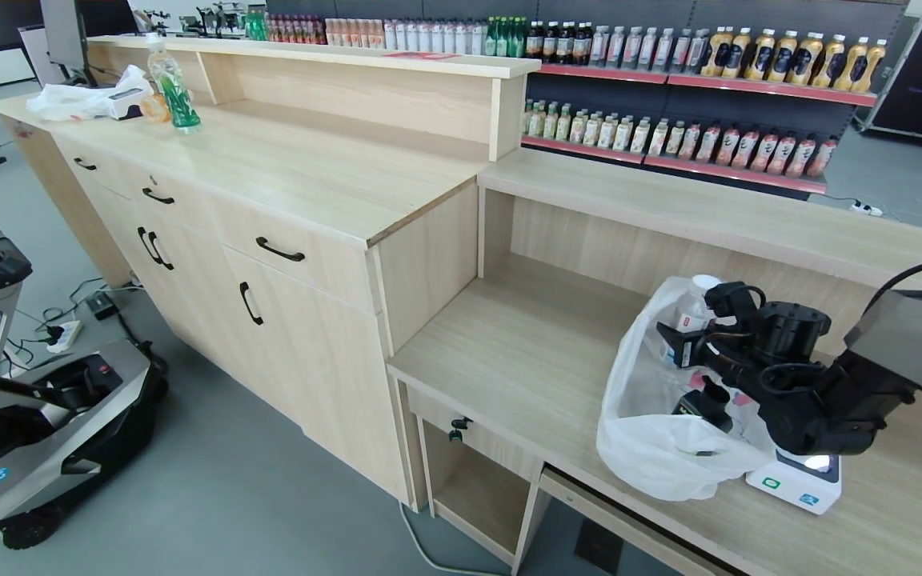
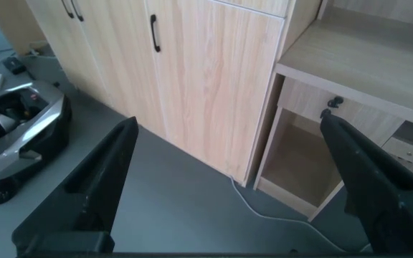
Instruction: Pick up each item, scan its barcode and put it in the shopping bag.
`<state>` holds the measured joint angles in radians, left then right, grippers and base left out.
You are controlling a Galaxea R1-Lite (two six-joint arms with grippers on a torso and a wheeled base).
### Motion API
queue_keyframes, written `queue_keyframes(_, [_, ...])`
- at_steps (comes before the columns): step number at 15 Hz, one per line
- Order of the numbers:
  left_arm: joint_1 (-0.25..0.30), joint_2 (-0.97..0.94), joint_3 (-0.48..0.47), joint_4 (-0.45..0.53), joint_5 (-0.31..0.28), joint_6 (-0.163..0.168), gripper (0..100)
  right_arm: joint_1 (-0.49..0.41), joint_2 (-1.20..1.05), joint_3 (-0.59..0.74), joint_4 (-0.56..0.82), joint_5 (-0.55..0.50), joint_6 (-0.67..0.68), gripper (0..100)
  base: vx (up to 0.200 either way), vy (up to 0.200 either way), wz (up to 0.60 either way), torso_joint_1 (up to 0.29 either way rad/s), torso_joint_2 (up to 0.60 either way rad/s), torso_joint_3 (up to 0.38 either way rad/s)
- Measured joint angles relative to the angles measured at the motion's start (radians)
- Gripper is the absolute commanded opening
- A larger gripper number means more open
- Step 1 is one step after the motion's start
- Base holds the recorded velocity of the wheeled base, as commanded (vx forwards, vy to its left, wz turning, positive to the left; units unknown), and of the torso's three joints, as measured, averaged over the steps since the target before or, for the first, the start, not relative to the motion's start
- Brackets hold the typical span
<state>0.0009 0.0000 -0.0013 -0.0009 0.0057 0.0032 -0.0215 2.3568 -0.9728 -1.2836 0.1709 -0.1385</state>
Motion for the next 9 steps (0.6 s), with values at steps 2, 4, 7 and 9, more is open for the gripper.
queue_keyframes(2, [0.000,0.000,0.000,0.000,0.000,0.000,100,0.000,0.027,-0.010,-0.003,0.000,-0.004,0,0.000,0.000,0.00,0.000,0.00,0.000])
queue_keyframes(4, [0.000,0.000,0.000,0.000,0.000,0.000,100,-0.003,0.048,-0.015,-0.002,0.001,-0.004,0,0.000,0.000,0.00,0.000,0.00,0.000])
queue_keyframes(7, [0.001,0.000,0.000,0.000,0.000,0.000,100,-0.015,0.071,-0.016,-0.013,0.003,-0.002,0,0.000,0.000,0.00,0.000,0.00,0.000])
queue_keyframes(9, [0.001,0.000,0.000,0.000,0.000,0.000,100,-0.024,0.080,-0.016,-0.015,0.012,-0.002,0,0.000,0.000,0.00,0.000,0.00,0.000])
